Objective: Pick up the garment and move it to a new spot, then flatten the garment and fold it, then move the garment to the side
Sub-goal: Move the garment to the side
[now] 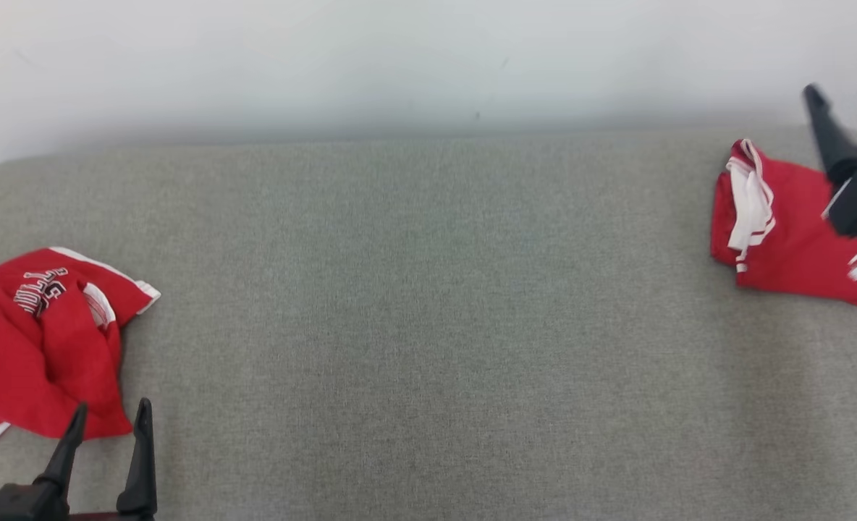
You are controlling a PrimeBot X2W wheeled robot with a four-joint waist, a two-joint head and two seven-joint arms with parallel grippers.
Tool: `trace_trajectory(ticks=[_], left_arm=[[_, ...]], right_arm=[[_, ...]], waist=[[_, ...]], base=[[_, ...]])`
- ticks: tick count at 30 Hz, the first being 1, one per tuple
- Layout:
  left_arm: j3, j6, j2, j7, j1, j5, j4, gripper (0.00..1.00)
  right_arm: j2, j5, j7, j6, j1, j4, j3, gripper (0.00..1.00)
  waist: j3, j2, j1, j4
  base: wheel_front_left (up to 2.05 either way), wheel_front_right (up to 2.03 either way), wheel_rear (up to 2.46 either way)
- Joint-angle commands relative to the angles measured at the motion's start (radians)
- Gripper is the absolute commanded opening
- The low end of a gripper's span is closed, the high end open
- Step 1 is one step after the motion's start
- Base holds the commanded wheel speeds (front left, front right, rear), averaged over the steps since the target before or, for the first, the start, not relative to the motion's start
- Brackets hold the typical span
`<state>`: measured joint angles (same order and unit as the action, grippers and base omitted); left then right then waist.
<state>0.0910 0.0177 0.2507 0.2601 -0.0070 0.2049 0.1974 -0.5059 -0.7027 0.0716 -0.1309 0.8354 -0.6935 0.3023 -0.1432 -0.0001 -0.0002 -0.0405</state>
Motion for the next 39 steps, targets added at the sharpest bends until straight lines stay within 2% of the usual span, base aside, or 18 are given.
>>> trace_trajectory(ticks=[1, 8, 12, 13, 17, 20, 24, 28, 30, 32, 39], left_arm=[[-0.005, -0.006, 0.003, 0.005, 0.018, 0.007, 0.001, 1.00], [0.002, -0.022, -0.002, -0.002, 0.063, 0.010, -0.009, 1.00], [0.006, -0.033, -0.004, -0.010, 0.083, 0.010, -0.024, 1.00], [0.007, -0.034, -0.004, -0.012, 0.085, 0.011, -0.027, 1.00], [0.009, -0.045, -0.005, -0.024, 0.099, 0.012, -0.047, 1.00], [0.011, -0.051, -0.005, -0.028, 0.107, 0.014, -0.056, 1.00], [0.012, -0.056, -0.006, -0.030, 0.119, 0.018, -0.057, 1.00], [0.011, -0.061, -0.003, -0.032, 0.133, 0.024, -0.059, 1.00], [0.008, -0.063, 0.000, -0.033, 0.138, 0.027, -0.062, 1.00], [0.011, -0.064, 0.004, -0.036, 0.141, 0.026, -0.063, 1.00], [0.016, -0.076, 0.004, -0.043, 0.147, 0.028, -0.066, 1.00]], right_arm=[[0.007, -0.016, -0.016, 0.000, -0.034, 0.019, 0.012, 1.00], [0.036, -0.059, -0.093, 0.000, -0.168, 0.106, 0.061, 1.00], [0.062, -0.055, -0.142, 0.000, -0.230, 0.130, 0.065, 1.00], [0.054, -0.021, -0.162, 0.000, -0.240, 0.134, 0.071, 1.00], [0.093, 0.001, -0.212, 0.000, -0.296, 0.142, 0.055, 1.00], [0.128, -0.028, -0.228, 0.000, -0.345, 0.162, 0.026, 1.00], [0.146, -0.022, -0.241, 0.000, -0.399, 0.183, 0.008, 1.00], [0.157, 0.012, -0.254, 0.000, -0.457, 0.212, -0.011, 1.00], [0.182, 0.017, -0.251, 0.000, -0.484, 0.225, -0.016, 1.00], [0.176, 0.060, -0.249, 0.000, -0.497, 0.229, -0.025, 1.00], [0.227, 0.194, -0.288, 0.000, -0.551, 0.266, -0.079, 1.00]], waist=[[0.051, 0.0001, 0.0002, -0.012], [0.120, 0.0001, 0.0002, -0.016], [0.142, 0.0001, 0.0002, -0.020], [0.144, 0.0001, 0.0002, -0.019], [0.155, 0.0001, 0.0002, -0.020], [0.166, 0.0001, 0.0002, -0.021], [0.178, 0.0001, 0.0002, -0.021], [0.191, 0.0001, 0.0002, -0.026], [0.194, 0.0001, 0.0002, -0.031], [0.196, 0.0001, 0.0002, -0.032], [0.204, 0.0001, 0.0002, -0.029]], base=[[0.00, 0.00, 0.00], [0.00, 0.00, 0.00], [0.00, 0.00, 0.00], [0.00, 0.00, 0.00], [0.00, 0.00, 0.00], [0.00, 0.00, 0.00], [0.00, 0.00, 0.00], [0.00, 0.00, 0.00], [0.00, 0.00, 0.00], [0.00, 0.00, 0.00], [0.00, 0.00, 0.00]])
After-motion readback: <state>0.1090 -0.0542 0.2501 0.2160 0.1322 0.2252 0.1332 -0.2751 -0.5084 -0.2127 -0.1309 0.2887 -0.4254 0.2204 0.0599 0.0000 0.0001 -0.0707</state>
